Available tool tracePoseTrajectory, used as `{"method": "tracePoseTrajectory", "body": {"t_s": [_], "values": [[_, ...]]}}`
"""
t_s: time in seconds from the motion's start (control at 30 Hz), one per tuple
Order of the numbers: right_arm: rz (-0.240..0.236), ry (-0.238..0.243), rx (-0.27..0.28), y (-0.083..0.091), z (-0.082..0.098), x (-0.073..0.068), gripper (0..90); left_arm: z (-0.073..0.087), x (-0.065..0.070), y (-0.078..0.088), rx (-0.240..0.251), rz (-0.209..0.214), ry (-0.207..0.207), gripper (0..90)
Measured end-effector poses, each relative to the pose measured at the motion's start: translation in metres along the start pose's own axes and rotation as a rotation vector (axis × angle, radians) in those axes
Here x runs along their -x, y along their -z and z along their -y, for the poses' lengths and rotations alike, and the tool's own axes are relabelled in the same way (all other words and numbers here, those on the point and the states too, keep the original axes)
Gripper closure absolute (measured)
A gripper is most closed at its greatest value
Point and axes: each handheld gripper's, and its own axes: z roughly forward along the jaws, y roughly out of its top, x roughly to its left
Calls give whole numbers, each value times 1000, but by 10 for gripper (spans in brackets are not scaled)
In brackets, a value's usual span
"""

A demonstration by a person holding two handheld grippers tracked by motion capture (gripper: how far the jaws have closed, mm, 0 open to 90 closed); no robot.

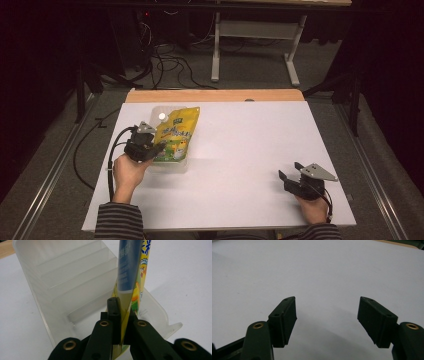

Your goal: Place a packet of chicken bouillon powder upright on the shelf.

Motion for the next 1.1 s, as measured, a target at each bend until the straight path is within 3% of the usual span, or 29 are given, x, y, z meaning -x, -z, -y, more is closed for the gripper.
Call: {"method": "tracePoseTrajectory", "body": {"t_s": [0.2,0.57,0.83,1.03,1.1], "values": [[3,6,-1,0,0,0,320,5,5,0,51,-44,-41,900],[5,6,-1,0,0,0,320,16,9,-7,144,-73,-48,900],[2,10,3,0,0,-1,320,25,1,-7,148,-39,-21,900],[0,8,6,1,0,0,320,25,1,-7,144,-46,-26,900],[0,9,5,1,0,0,320,24,1,-8,138,-69,-39,899]]}}
